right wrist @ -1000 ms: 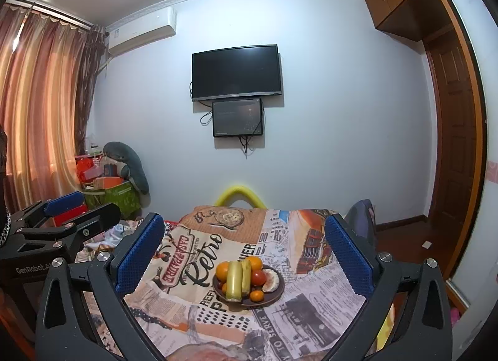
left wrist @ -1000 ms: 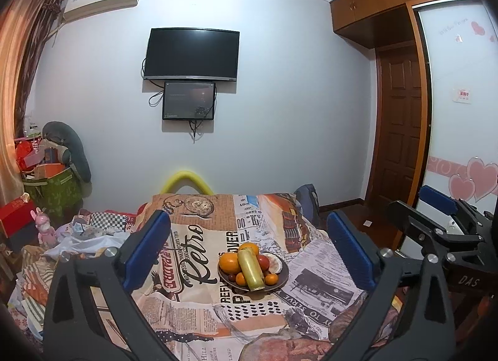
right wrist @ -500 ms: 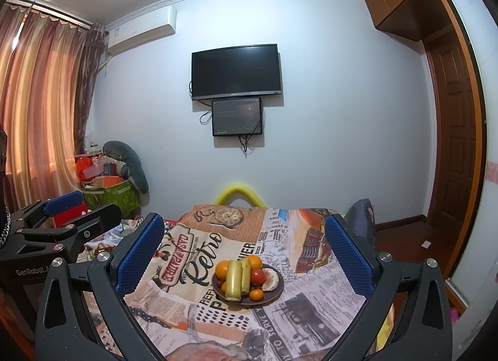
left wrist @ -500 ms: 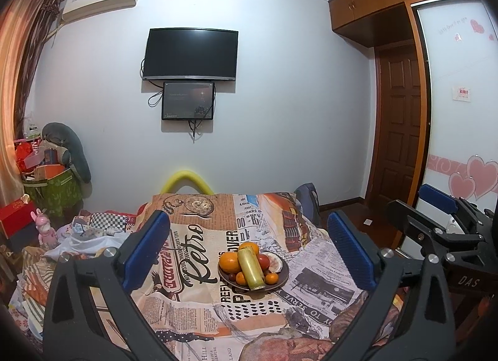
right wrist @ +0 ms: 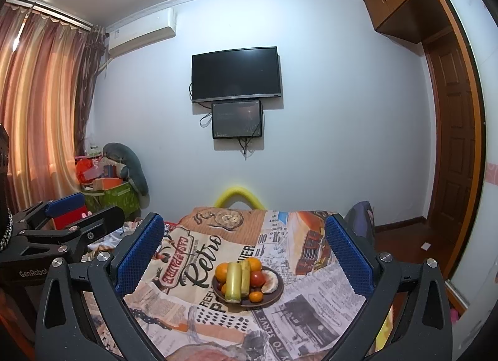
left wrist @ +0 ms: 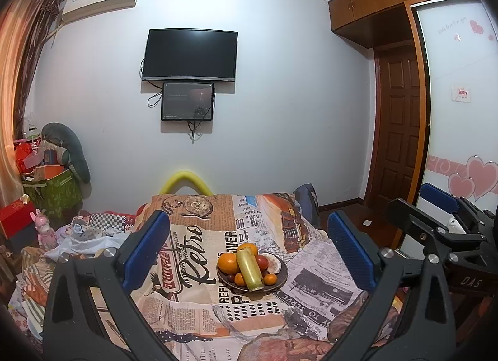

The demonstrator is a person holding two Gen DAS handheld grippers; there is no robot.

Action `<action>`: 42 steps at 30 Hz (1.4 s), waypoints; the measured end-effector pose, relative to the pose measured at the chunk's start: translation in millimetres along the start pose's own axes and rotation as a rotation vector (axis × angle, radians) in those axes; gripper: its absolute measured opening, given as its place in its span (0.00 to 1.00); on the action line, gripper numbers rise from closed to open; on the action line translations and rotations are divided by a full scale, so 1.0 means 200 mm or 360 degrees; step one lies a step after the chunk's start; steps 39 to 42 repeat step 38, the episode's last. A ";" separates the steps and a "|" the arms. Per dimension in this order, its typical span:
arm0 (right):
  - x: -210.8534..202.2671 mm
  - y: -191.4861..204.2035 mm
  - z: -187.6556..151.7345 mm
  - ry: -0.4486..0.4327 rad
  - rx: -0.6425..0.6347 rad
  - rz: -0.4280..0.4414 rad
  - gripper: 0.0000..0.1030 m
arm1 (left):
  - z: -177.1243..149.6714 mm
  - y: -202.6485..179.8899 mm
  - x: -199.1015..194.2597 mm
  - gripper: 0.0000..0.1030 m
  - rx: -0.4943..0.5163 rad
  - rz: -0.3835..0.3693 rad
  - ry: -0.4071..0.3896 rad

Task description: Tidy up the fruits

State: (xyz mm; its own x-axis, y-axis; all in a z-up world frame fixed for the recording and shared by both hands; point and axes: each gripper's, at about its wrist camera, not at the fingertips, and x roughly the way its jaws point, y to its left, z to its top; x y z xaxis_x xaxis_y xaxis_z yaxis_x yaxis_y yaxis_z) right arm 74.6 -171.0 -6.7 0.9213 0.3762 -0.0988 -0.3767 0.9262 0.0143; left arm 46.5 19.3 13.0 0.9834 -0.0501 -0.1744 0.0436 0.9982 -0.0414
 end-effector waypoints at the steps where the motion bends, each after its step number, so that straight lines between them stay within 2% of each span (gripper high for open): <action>1: 0.00 0.00 0.00 -0.0002 -0.0001 -0.0001 1.00 | 0.00 0.00 0.00 1.00 0.0000 -0.0001 -0.0001; 18: -0.01 0.00 0.01 -0.0006 0.0026 -0.0008 1.00 | 0.00 -0.03 0.00 1.00 0.0002 -0.0041 0.0014; 42: 0.01 -0.01 -0.01 0.0023 0.0034 -0.0019 1.00 | -0.01 -0.02 0.03 1.00 0.0008 -0.0020 0.0033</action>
